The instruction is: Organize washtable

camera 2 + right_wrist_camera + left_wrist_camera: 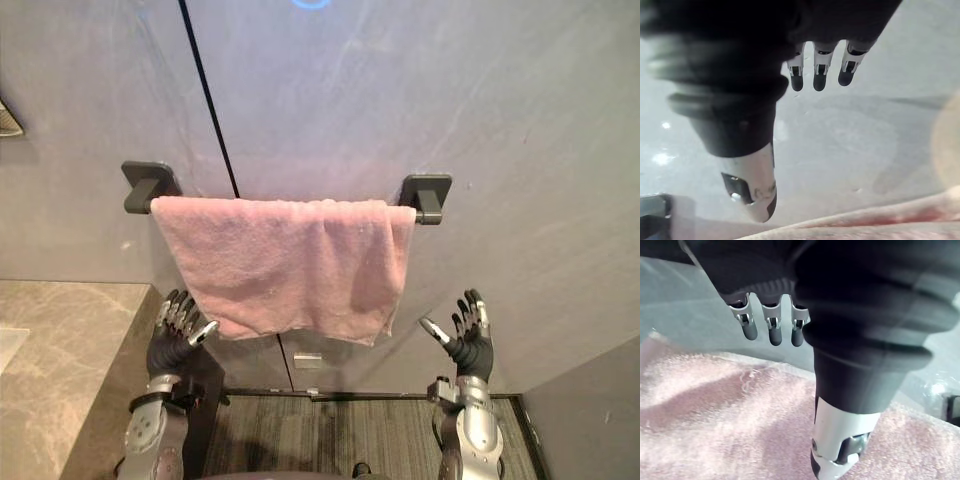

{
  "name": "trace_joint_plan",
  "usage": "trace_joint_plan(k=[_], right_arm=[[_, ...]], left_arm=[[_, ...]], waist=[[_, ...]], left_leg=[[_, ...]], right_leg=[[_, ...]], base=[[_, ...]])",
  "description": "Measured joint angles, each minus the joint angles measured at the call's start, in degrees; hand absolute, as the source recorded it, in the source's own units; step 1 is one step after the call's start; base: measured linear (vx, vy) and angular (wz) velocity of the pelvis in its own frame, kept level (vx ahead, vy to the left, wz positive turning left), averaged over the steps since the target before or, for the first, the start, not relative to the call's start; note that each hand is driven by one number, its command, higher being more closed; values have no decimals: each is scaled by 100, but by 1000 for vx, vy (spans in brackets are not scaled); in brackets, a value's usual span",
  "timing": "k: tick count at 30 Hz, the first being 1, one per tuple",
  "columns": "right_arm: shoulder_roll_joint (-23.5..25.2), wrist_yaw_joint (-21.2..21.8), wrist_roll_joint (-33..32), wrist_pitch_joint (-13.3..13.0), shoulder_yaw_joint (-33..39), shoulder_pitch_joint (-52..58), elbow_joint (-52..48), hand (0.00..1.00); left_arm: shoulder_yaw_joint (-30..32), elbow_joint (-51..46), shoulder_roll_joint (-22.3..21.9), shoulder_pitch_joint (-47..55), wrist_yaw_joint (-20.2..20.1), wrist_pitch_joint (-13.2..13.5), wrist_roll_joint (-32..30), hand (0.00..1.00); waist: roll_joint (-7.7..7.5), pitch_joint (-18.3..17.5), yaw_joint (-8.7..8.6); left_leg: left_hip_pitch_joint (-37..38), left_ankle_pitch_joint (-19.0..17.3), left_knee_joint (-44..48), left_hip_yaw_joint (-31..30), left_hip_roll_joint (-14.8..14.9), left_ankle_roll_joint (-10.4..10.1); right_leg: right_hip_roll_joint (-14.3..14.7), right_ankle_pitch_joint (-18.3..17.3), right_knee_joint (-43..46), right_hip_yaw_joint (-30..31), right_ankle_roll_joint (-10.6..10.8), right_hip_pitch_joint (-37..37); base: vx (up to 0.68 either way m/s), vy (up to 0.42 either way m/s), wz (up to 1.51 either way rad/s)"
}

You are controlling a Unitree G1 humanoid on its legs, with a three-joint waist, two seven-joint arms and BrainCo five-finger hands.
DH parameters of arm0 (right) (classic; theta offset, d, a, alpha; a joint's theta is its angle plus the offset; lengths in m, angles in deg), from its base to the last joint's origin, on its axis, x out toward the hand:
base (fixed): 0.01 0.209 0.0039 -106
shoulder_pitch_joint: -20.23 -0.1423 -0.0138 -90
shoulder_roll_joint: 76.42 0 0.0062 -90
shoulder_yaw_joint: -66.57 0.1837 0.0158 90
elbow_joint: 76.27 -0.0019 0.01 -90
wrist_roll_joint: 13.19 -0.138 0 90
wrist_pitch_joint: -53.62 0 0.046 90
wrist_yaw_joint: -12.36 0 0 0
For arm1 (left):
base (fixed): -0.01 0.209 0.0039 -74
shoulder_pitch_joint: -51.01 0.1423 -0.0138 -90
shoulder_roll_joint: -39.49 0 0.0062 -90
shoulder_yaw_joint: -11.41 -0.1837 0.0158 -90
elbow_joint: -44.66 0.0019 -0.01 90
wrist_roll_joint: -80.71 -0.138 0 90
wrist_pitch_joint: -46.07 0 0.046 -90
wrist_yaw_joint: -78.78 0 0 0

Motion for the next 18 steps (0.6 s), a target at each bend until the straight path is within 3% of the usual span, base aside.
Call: trace_joint_plan(k=[9,18], right_arm=[[-17,50,248,16,-905,1315,144,0],[-148,121,815,95,-1317,1208,2157,0]], left_arm=[[-62,318,-127,805,-9,-9,-25,0],[-126,2258,-82,703,72,-130,-519,0]], waist=[[26,-24,21],[71,-185,73]], left_leg=[[83,-180,225,44,101,-19],[90,-229,238,120,118,-18]], right_leg=[[-49,-409,538,-148,3,-15],[-74,-598,791,-170,10,-113]], base=[[-9,-6,4],[15,-1,1]])
